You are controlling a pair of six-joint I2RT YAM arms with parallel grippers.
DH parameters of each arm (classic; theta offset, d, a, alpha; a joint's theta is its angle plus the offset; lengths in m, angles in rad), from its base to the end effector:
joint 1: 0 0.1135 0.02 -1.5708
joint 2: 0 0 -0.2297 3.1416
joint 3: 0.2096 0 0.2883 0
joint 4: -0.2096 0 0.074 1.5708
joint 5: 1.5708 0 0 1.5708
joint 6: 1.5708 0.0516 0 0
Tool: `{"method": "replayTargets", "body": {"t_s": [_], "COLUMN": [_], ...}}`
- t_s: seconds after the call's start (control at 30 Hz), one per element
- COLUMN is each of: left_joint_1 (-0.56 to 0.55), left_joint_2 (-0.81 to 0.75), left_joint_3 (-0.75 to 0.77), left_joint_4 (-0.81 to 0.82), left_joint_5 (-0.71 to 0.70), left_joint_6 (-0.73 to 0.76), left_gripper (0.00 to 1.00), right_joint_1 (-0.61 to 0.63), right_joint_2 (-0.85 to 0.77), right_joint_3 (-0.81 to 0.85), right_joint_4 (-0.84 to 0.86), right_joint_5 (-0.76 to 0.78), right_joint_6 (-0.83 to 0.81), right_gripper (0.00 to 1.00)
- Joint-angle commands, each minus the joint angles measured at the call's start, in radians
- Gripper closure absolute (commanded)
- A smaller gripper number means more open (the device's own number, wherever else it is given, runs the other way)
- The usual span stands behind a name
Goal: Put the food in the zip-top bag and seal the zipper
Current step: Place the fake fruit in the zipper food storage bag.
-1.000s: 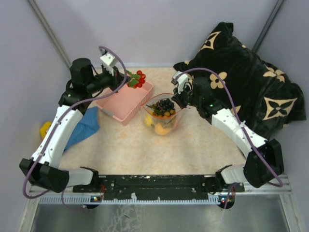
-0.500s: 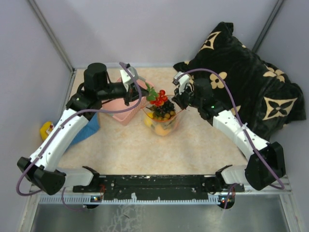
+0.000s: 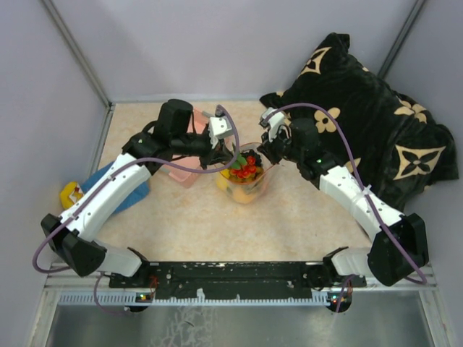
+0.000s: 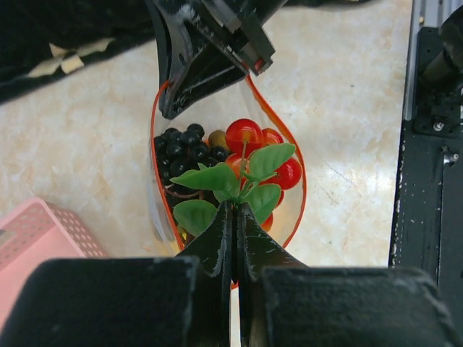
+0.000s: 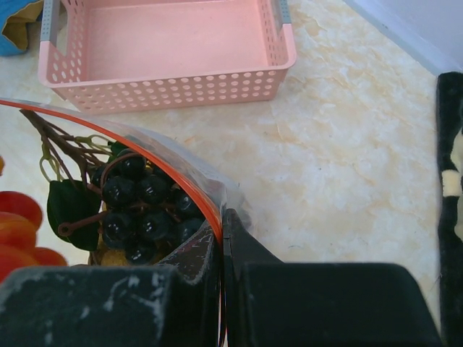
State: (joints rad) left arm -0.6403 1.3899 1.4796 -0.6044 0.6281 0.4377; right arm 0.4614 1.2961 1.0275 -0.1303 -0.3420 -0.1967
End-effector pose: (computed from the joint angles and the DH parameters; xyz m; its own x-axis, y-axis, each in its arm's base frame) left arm 0.2665 -0.2364 0.3675 0.0212 0.4119 -0.9110 0.9767 0.1863 0.1070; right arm 0.3133 0.1751 0.2700 -0.2050 -0.3076 -0.9292 -0.7507 0.6586 -0.0523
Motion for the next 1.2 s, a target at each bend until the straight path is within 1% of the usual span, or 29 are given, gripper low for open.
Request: {"method": "replayTargets", "body": {"t_s": [0.0, 0.17, 0.3, 0.4, 0.53, 0.77, 0.93, 1.07, 1.17], "left_joint_1": [-0.015, -0.022, -0.031, -0.041, -0.081, -0.162, -0.177, -0.179, -0.179], "left_joint_2": [0.036, 0.070, 0.082, 0.095, 0.126, 0.227, 0.269, 0.251, 0.233], "left_joint_3": [0.069, 0.125, 0.146, 0.152, 0.161, 0.237, 0.269, 0.234, 0.201], "left_joint_4": [-0.139, -0.263, -0.327, -0.360, -0.387, -0.415, -0.441, -0.451, -0.448], "left_joint_5": [-0.092, -0.171, -0.220, -0.233, -0.255, -0.341, -0.404, -0.427, -0.487], "left_joint_6": [0.041, 0.041, 0.042, 0.039, 0.039, 0.053, 0.046, 0.041, 0.031], "left_gripper": [1.00, 1.00, 1.00, 1.00, 1.00, 1.00, 0.94, 0.91, 0.86], "right_joint_1": [-0.007, -0.007, -0.007, -0.007, -0.007, -0.007, -0.007, -0.011, -0.027], "right_joint_2": [-0.027, -0.025, -0.027, -0.027, -0.024, -0.024, -0.031, -0.044, -0.047], "right_joint_3": [0.016, 0.019, 0.034, 0.044, 0.051, 0.054, 0.055, 0.054, 0.062], "right_joint_4": [0.072, 0.068, 0.065, 0.063, 0.065, 0.085, 0.086, 0.078, 0.077], "right_joint_5": [-0.011, -0.009, -0.014, -0.016, -0.028, -0.056, -0.074, -0.031, -0.033], "right_joint_6": [0.007, 0.004, 0.001, -0.003, -0.001, 0.020, 0.029, 0.019, 0.022], "right_gripper": [1.00, 1.00, 1.00, 1.00, 1.00, 1.00, 1.00, 1.00, 1.00]}}
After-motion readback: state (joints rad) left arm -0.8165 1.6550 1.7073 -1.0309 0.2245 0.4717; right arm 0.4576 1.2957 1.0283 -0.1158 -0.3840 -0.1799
